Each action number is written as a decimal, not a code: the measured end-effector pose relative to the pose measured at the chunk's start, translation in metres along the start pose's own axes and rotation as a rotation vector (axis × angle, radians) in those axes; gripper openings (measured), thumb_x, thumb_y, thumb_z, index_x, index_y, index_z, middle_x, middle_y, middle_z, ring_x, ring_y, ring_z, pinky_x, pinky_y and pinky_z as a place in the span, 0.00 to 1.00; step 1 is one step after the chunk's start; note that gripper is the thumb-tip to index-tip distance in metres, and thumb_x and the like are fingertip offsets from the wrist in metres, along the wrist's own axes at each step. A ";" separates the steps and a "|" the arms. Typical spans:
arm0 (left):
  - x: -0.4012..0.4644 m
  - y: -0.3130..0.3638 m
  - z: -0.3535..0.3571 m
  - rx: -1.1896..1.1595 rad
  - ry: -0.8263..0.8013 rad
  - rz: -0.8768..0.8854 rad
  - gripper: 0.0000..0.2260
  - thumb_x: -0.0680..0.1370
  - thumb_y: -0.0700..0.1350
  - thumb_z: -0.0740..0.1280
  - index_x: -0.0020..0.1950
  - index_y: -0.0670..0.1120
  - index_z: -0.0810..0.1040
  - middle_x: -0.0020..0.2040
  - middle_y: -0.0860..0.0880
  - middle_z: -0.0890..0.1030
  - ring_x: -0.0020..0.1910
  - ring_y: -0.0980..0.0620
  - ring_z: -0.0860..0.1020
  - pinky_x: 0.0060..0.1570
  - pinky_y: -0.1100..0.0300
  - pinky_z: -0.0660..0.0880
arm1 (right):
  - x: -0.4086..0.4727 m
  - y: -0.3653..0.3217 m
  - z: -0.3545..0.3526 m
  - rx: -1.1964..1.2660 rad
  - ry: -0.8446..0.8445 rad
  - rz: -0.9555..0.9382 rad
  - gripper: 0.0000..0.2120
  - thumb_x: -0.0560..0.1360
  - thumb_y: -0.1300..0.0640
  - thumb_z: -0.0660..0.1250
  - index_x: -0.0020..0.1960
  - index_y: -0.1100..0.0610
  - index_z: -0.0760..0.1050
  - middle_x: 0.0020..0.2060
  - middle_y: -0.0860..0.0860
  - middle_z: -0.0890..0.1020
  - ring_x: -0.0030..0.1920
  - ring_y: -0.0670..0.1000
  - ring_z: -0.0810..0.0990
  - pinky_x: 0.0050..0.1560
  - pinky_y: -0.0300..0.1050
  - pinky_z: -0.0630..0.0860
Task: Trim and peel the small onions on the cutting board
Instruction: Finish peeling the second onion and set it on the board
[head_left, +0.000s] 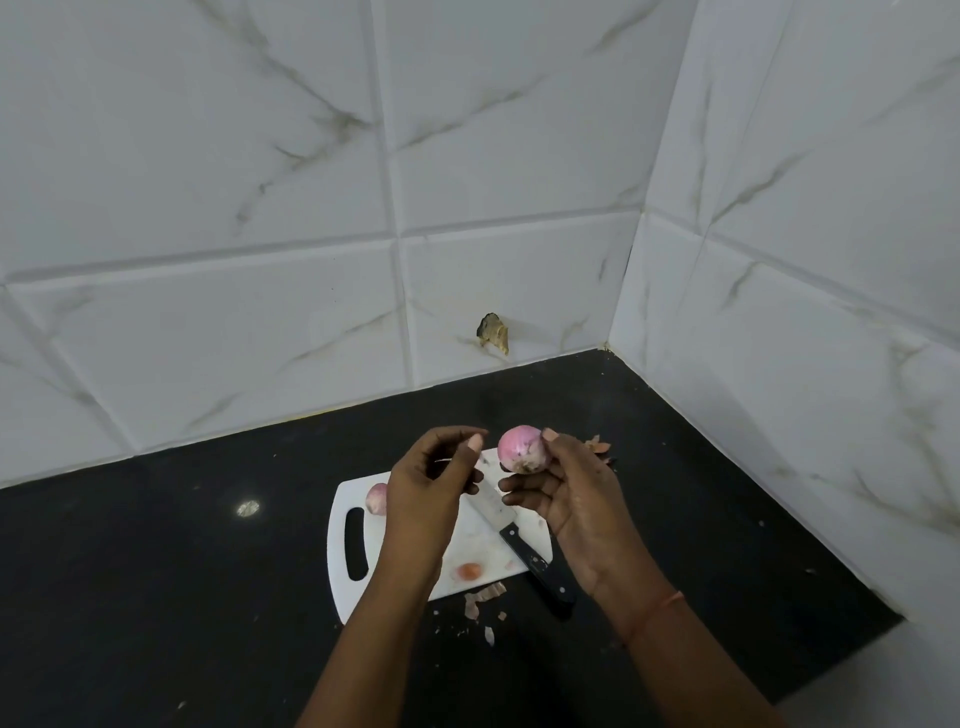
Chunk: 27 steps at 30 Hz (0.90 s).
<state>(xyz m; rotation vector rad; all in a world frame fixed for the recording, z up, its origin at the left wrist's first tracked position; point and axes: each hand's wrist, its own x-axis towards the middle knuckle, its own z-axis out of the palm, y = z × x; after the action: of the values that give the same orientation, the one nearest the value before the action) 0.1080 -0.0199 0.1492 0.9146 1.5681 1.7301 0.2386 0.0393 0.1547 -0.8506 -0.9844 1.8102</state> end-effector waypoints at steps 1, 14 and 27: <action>0.000 0.000 0.002 0.003 -0.013 0.006 0.06 0.80 0.42 0.68 0.52 0.47 0.84 0.47 0.51 0.86 0.43 0.52 0.83 0.43 0.63 0.80 | 0.000 0.001 -0.001 -0.027 -0.006 -0.024 0.11 0.80 0.58 0.62 0.55 0.63 0.77 0.44 0.62 0.84 0.39 0.59 0.84 0.38 0.47 0.81; -0.002 0.003 0.001 -0.060 -0.062 -0.094 0.10 0.78 0.36 0.67 0.55 0.45 0.86 0.48 0.49 0.87 0.50 0.51 0.85 0.50 0.57 0.82 | -0.001 0.009 0.000 -0.240 0.009 -0.217 0.11 0.75 0.68 0.68 0.53 0.57 0.82 0.51 0.53 0.84 0.54 0.57 0.83 0.56 0.61 0.79; -0.004 0.005 0.004 -0.124 -0.053 -0.105 0.09 0.79 0.39 0.67 0.56 0.46 0.85 0.48 0.49 0.87 0.49 0.51 0.85 0.46 0.61 0.82 | 0.005 0.009 0.000 -0.224 -0.012 -0.246 0.12 0.75 0.71 0.66 0.54 0.58 0.81 0.52 0.56 0.84 0.54 0.58 0.83 0.54 0.58 0.81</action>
<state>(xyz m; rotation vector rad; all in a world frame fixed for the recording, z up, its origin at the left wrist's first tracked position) 0.1136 -0.0215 0.1537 0.7959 1.4323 1.6952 0.2330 0.0415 0.1464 -0.8140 -1.2593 1.5176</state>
